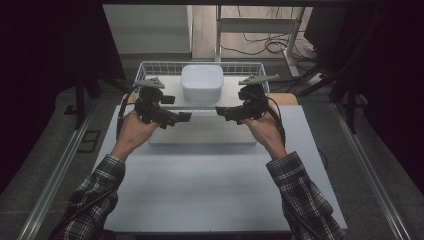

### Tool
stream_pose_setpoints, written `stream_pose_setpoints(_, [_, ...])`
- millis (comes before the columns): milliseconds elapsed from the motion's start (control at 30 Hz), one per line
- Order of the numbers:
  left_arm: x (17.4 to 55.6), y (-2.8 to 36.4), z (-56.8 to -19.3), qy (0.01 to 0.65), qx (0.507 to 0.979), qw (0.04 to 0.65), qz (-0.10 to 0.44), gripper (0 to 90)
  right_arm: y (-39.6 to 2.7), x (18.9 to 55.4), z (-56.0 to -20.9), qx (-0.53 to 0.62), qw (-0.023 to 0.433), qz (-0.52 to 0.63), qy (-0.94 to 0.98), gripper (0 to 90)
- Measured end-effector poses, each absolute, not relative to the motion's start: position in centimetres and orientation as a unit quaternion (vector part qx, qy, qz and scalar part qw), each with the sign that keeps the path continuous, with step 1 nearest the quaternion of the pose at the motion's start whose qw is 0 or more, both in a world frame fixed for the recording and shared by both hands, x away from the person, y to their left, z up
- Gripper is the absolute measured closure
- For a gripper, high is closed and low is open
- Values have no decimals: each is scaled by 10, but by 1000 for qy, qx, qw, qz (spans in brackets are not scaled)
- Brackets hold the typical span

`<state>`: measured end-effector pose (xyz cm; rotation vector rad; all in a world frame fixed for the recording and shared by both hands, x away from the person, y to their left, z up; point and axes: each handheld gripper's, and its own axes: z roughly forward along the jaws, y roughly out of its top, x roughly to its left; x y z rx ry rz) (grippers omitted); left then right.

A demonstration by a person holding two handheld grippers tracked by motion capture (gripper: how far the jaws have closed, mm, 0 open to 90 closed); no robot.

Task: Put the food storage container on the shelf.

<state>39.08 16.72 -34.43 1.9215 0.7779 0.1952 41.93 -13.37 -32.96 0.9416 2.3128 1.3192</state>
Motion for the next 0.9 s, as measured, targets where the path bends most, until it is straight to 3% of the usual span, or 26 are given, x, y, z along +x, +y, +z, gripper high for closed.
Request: stream_pose_setpoints(900, [340, 160, -403, 305, 786, 530, 90, 19, -133, 365, -375, 276, 160, 462, 827, 13])
